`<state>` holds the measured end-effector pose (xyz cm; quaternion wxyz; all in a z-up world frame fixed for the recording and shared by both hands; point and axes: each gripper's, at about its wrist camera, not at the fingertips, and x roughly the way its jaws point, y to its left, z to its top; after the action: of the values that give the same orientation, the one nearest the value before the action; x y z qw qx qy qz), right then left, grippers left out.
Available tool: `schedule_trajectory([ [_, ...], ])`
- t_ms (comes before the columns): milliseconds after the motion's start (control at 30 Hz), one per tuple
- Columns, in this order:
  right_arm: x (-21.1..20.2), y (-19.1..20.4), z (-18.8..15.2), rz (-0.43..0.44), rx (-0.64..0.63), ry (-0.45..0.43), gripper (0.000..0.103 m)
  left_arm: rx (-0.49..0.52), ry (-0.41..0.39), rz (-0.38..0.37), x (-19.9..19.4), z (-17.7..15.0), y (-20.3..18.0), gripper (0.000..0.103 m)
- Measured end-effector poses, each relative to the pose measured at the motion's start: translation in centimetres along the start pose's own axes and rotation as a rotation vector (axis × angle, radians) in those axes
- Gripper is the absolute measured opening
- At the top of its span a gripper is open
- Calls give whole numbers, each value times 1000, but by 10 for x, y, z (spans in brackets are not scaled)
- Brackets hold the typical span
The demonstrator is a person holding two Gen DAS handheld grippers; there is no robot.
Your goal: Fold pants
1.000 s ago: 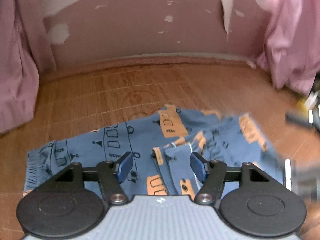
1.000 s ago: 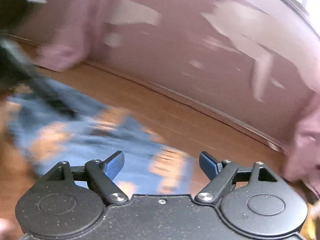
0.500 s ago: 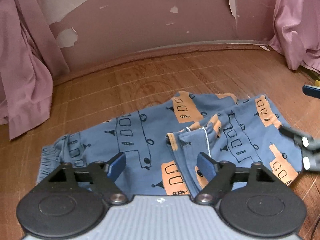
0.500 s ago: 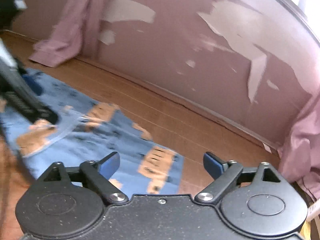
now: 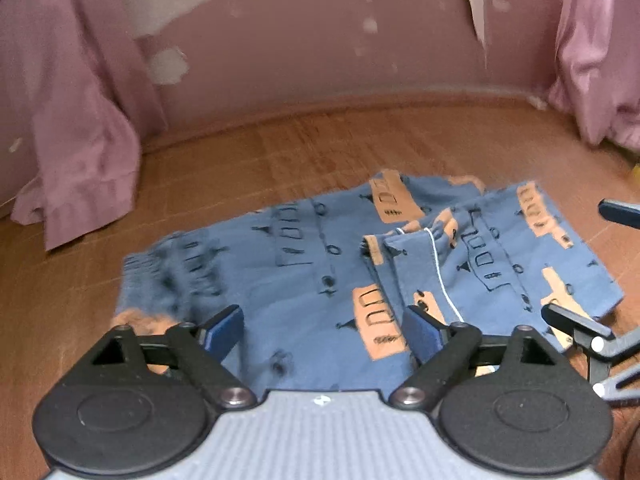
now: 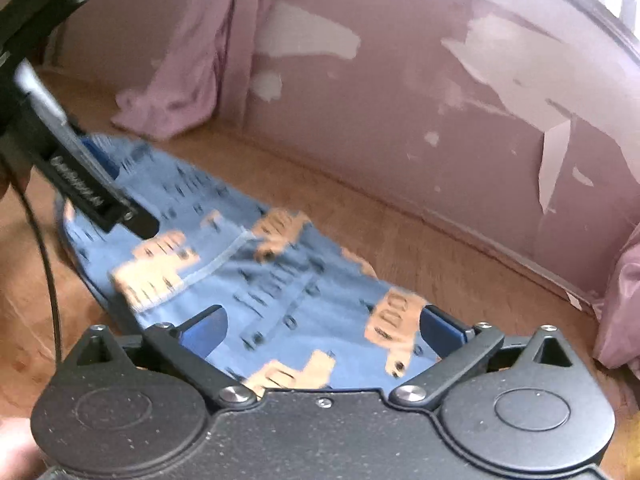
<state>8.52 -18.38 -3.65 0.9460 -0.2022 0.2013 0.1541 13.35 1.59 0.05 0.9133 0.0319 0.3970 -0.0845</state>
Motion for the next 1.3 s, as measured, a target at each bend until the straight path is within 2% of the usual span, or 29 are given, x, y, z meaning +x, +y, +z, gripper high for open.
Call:
schedule_trajectory([
  [100,-8,7,-2,36,3,-44,102,-96,-99,48,-25,-24,23,96],
  [167,-11,11,-2,51,6,-64,102,-150,-149,112,-35,-39,39,96],
  [233,-12,11,-2,54,15,-82,102,-188,-167,175,-36,-47,52,96],
  [267,-12,11,-1,54,25,-90,102,-204,-160,182,-34,-49,60,96],
  [333,-9,10,0,55,45,-97,102,-225,-151,176,-28,-48,73,91],
  [400,-3,9,3,52,57,-99,102,-274,-149,170,-22,-46,86,90],
  [567,12,9,10,55,54,-89,102,-569,-166,27,-9,-50,126,91],
  [667,21,9,14,70,39,-94,102,-690,-147,3,1,-55,140,89],
  [767,29,5,27,66,4,-132,102,-715,-134,-3,4,-53,142,76],
  [833,32,0,39,61,-19,-171,102,-727,-119,-9,7,-53,144,51],
  [1033,30,-9,57,81,-6,-207,102,-809,-101,-20,6,-58,150,38],
  [1133,26,-4,44,102,15,-166,102,-834,-92,-12,7,-58,153,32],
  [1300,32,17,19,109,-14,-53,102,-774,-61,34,8,-52,146,21],
])
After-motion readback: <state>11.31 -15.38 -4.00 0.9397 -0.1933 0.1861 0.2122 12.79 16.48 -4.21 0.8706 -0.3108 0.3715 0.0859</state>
